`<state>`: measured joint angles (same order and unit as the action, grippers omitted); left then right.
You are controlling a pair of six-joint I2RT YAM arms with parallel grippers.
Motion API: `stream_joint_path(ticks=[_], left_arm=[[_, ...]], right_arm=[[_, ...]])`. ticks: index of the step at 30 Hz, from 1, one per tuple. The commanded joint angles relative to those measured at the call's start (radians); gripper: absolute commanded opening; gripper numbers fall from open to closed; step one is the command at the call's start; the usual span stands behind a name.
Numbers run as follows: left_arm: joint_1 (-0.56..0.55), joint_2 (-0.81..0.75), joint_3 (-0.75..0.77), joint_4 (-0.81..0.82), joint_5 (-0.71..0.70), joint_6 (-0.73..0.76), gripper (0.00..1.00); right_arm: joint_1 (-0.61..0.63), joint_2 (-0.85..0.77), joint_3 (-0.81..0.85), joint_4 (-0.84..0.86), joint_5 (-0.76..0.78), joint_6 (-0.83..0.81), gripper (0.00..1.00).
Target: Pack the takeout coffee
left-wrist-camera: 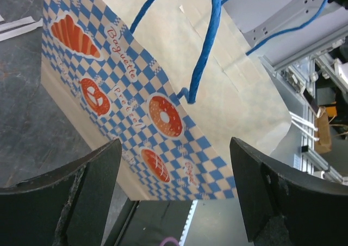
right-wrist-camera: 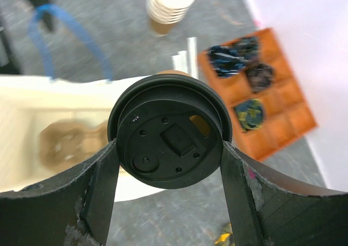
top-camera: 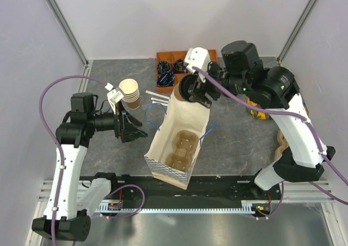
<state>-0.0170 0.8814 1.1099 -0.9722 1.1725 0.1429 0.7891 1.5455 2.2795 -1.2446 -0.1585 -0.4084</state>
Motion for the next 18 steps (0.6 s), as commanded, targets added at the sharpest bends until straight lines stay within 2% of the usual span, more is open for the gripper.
stream_joint_path(ticks=[1,6,9,14,17,18], left_arm=[[-0.127,-0.048,-0.065,0.277,-0.149,-0.279,0.88],[-0.264,-0.024,-0.093,0.394,-0.333,-0.365,0.88],[-0.27,0.001,-0.096,0.42,-0.376,-0.378,0.83],[-0.27,0.017,-0.116,0.495,-0.361,-0.408,0.77],[-0.27,0.03,-0.122,0.512,-0.341,-0.393,0.65],[-0.271,0.03,-0.124,0.515,-0.338,-0.385,0.55]], right_arm=[[0.07,-0.033,-0.009,-0.065,0.011,-0.01,0.4],[0.145,-0.055,-0.064,-0.088,0.019,-0.036,0.39],[0.17,-0.053,-0.084,-0.101,0.001,-0.053,0.39],[0.176,-0.035,-0.144,-0.128,-0.022,-0.11,0.38],[0.176,-0.006,-0.161,-0.128,-0.027,-0.124,0.37],[0.174,0.001,-0.166,-0.128,-0.027,-0.124,0.37]])
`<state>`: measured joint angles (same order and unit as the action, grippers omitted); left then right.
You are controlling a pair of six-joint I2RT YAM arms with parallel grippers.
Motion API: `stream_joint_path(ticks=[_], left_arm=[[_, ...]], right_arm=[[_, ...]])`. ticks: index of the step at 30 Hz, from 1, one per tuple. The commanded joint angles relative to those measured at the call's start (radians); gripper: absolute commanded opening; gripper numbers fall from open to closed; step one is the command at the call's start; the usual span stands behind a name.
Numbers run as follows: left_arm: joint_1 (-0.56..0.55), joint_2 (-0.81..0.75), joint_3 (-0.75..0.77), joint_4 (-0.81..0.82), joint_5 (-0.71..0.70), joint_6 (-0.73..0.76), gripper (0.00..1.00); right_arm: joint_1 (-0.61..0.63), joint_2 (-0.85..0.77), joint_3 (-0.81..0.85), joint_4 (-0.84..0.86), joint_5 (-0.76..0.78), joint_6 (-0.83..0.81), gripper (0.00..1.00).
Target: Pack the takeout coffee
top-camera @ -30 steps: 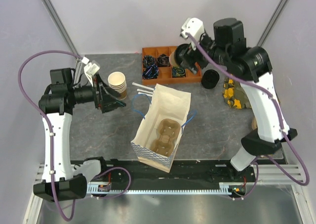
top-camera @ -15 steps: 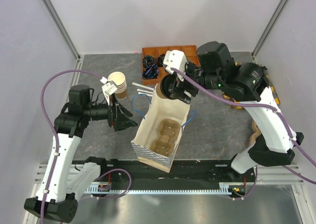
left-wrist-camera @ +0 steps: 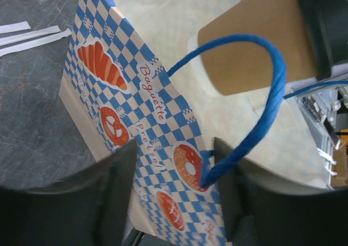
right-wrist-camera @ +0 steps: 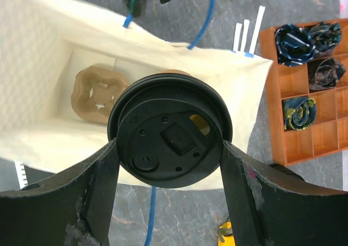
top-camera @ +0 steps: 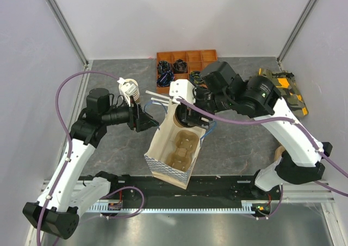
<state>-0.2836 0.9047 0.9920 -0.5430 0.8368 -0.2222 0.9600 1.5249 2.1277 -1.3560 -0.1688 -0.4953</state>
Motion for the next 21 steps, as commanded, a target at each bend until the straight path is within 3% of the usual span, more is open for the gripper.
stream_joint_path(ticks=[1,3,6,9,17,21], left_arm=[[-0.005,0.003,-0.007,0.095,0.007,-0.002,0.49],[-0.005,0.007,-0.013,0.097,0.039,0.018,0.31],[-0.006,0.007,-0.015,0.1,0.053,0.04,0.14],[-0.005,0.005,-0.015,0.104,0.062,0.047,0.05],[-0.005,-0.03,-0.042,0.118,0.2,0.116,0.02],[-0.006,-0.064,-0.072,0.126,0.205,0.159,0.02]], right_arm=[[0.003,0.038,-0.017,-0.015,-0.017,-0.038,0.37],[0.003,0.055,-0.026,-0.017,-0.023,-0.046,0.36],[0.002,0.09,-0.028,-0.02,-0.024,-0.061,0.35],[-0.016,0.112,-0.043,-0.037,-0.032,-0.078,0.35],[-0.055,0.156,-0.112,-0.034,-0.031,-0.086,0.34],[-0.064,0.158,-0.187,0.018,-0.035,-0.088,0.33]])
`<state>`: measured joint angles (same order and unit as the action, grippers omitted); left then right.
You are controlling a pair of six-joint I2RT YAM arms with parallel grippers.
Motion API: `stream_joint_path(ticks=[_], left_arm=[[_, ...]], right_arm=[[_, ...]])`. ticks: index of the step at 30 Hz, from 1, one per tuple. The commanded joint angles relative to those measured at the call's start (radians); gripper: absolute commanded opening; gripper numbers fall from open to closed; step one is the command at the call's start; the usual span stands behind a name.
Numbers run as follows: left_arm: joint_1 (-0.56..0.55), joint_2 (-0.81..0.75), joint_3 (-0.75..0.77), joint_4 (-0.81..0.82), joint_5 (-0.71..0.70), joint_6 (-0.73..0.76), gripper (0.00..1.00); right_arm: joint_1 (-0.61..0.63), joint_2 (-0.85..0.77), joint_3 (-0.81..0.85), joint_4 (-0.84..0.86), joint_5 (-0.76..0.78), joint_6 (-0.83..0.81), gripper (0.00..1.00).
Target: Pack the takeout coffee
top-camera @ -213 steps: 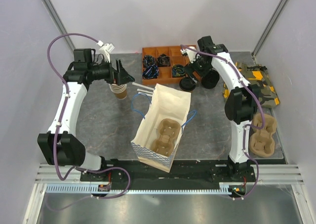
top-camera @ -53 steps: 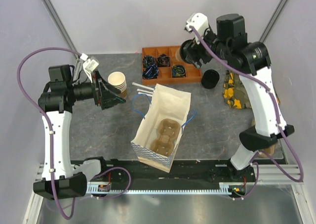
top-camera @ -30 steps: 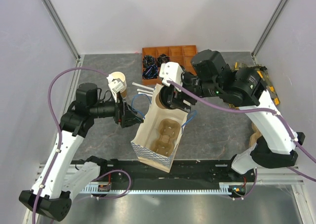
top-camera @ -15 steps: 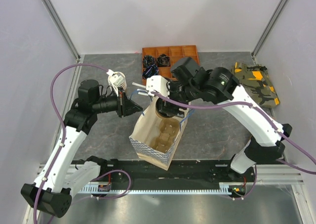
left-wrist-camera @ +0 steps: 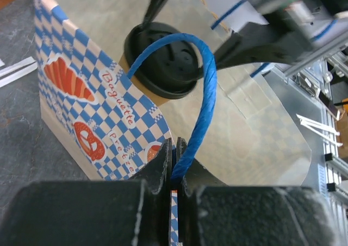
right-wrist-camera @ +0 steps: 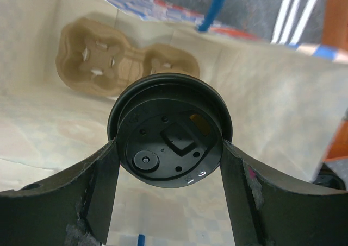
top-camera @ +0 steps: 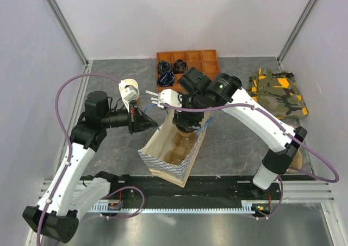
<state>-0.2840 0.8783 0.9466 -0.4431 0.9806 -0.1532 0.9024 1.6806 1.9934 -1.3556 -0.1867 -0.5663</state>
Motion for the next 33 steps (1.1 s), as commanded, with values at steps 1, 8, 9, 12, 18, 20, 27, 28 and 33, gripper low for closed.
stream_joint_path(ticks=[1,8,9,12,18,20,27,28,33], left_arm=[[-0.004,-0.039,-0.034,0.026,0.063,0.102,0.02],[-0.004,-0.032,-0.031,0.027,0.05,0.132,0.02],[-0.004,-0.033,-0.032,0.027,0.046,0.135,0.02],[-0.003,-0.055,-0.042,0.024,0.024,0.152,0.02],[-0.001,-0.078,-0.071,0.0,-0.029,0.198,0.02],[-0.001,-0.075,-0.074,-0.003,-0.037,0.193,0.02],[0.0,-0.059,-0.069,-0.003,-0.026,0.219,0.02],[0.002,-0.052,-0.062,-0.003,-0.02,0.221,0.02],[0.002,-0.036,-0.042,-0.003,0.006,0.248,0.02]], right_arm=[[-0.007,-0.002,-0.07,0.027,-0.017,-0.021,0.33],[-0.008,-0.062,-0.231,0.084,-0.017,-0.098,0.31],[-0.01,-0.064,-0.235,0.087,-0.017,-0.106,0.31],[-0.016,-0.062,-0.275,0.107,-0.016,-0.109,0.31],[-0.048,-0.068,-0.341,0.243,0.001,-0.029,0.29],[-0.056,-0.073,-0.37,0.271,0.009,-0.012,0.29],[-0.089,-0.091,-0.36,0.326,-0.014,-0.01,0.3],[-0.094,-0.093,-0.34,0.317,-0.019,-0.01,0.31],[-0.102,-0.067,-0.185,0.268,-0.046,-0.006,0.32]])
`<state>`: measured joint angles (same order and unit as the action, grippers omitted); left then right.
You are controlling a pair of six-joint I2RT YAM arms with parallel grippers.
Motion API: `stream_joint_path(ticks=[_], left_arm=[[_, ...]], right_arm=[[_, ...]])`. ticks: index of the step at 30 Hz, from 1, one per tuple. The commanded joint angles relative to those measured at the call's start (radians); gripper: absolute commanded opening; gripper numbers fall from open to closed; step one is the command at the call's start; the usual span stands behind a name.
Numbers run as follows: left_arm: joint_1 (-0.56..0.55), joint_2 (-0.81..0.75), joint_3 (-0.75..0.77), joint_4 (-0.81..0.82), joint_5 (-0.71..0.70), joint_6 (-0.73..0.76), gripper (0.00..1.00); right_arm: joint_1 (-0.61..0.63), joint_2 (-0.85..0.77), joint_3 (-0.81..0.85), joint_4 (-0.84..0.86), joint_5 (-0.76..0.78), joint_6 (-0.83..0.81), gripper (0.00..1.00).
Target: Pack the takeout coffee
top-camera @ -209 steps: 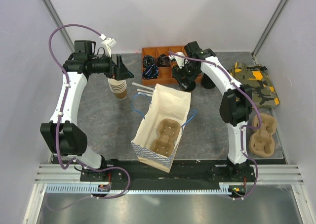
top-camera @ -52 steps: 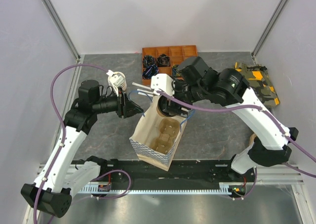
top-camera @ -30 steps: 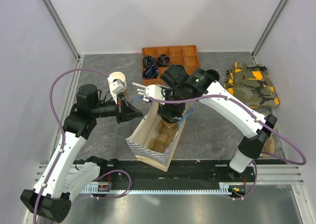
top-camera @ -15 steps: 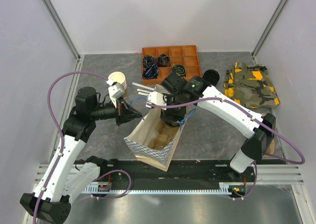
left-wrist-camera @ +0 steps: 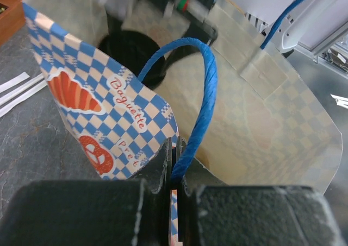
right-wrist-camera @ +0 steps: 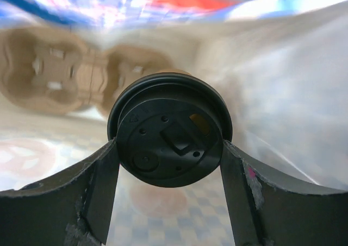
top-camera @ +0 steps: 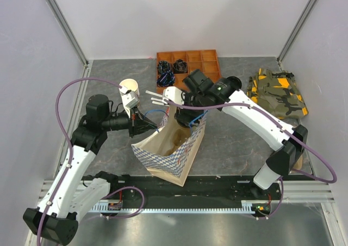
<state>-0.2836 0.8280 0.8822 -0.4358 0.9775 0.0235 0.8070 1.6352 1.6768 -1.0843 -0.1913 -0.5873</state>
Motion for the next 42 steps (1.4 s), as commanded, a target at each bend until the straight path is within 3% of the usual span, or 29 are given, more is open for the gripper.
stream_joint_path(ticks=[1,21,32,42], left_arm=[[0.0,0.019,0.024,-0.003,0.016,0.073,0.02],[-0.078,-0.009,0.072,0.057,-0.054,-0.046,0.02],[-0.137,-0.061,0.02,0.111,-0.164,-0.169,0.02],[-0.14,-0.078,-0.005,0.1,-0.217,-0.18,0.02]], right_arm=[[-0.005,-0.015,0.162,-0.014,-0.045,0.02,0.32],[-0.005,0.068,0.178,-0.051,-0.023,0.159,0.32],[0.038,-0.006,-0.003,-0.005,-0.025,0.227,0.32],[0.04,-0.071,-0.19,0.167,0.041,0.238,0.31]])
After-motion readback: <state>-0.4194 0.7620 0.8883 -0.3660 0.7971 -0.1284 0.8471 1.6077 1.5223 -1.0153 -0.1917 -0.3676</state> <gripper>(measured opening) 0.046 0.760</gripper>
